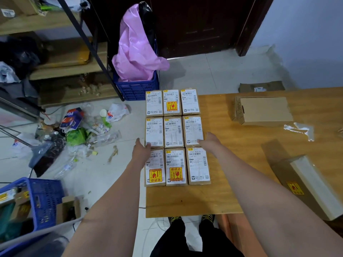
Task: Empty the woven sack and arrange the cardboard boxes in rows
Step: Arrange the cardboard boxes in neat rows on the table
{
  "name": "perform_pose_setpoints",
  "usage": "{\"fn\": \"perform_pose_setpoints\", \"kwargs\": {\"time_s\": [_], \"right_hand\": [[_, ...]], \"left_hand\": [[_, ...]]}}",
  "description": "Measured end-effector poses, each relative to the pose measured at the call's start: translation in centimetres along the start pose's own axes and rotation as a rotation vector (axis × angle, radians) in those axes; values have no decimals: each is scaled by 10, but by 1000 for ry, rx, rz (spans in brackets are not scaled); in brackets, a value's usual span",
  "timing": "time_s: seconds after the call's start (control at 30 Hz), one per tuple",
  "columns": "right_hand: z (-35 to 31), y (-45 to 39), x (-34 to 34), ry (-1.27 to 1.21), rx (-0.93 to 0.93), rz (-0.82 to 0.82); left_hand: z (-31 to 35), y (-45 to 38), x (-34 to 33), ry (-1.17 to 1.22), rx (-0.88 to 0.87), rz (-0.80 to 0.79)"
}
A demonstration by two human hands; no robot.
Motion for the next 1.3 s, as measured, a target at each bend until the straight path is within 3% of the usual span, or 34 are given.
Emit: {"fn": "perform_pose_setpoints", "kwargs": {"time_s": [0.33, 0.57, 0.73, 0.93, 1.03, 1.3], "right_hand": [[-31, -28, -9, 44, -58, 48], [-42, -35, -3, 41, -123, 94], [-87, -63, 29, 68, -104, 187], [-154, -104, 58, 67, -21, 214], [-170, -125, 54, 87, 5, 182], [-176, -145, 44, 70, -16, 75]], "left_hand": [[12, -34, 0, 100, 20, -53], [18, -49, 5, 72, 54, -3], [60, -100, 30, 66, 35, 151], [106, -183, 57, 164, 32, 172], [118, -212, 53, 253, 86, 126], [105, -235, 18, 189, 43, -33]]}}
Point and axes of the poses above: each hand's wrist, its own y-axis away from the middle knuckle, its own x-axis out of the back of the hand, z = x × y, the point moved 1 cm from there along -y, towards the middle knuckle, and after that the axes turned 11 degrees about -x, right-handed, at the moved point
